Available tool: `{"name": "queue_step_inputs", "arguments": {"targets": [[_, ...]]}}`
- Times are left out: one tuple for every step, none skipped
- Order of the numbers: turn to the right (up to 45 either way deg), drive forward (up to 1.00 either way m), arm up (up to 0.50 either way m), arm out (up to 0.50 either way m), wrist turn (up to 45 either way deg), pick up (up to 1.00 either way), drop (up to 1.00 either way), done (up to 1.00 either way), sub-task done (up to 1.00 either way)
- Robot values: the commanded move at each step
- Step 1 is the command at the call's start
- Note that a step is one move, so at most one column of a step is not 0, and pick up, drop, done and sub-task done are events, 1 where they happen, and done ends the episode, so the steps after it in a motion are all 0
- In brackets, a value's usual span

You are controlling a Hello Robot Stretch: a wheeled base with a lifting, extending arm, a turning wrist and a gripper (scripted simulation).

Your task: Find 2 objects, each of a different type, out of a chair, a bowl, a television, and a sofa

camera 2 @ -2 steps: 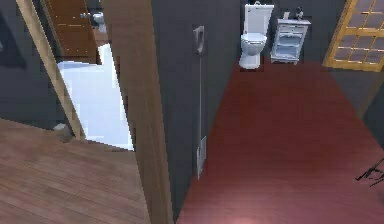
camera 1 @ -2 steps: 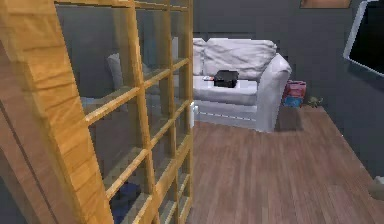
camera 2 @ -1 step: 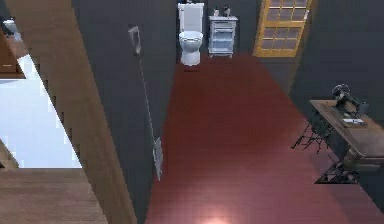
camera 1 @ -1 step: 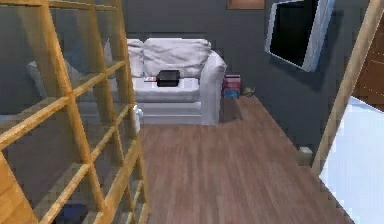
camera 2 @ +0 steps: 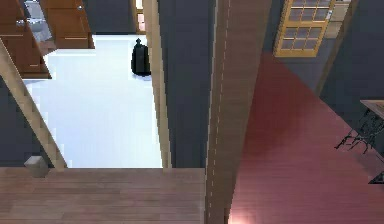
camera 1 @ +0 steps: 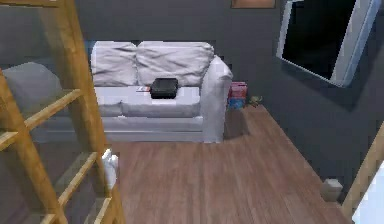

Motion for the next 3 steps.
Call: {"name": "queue_step_inputs", "arguments": {"targets": [[18.0,0.0,0.0,0.0,0.0,0.0,0.0,0.0,0.0],[0.0,1.0,0.0,0.0,0.0,0.0,0.0,0.0,0.0],[12.0,0.0,0.0,0.0,0.0,0.0,0.0,0.0,0.0]]}}
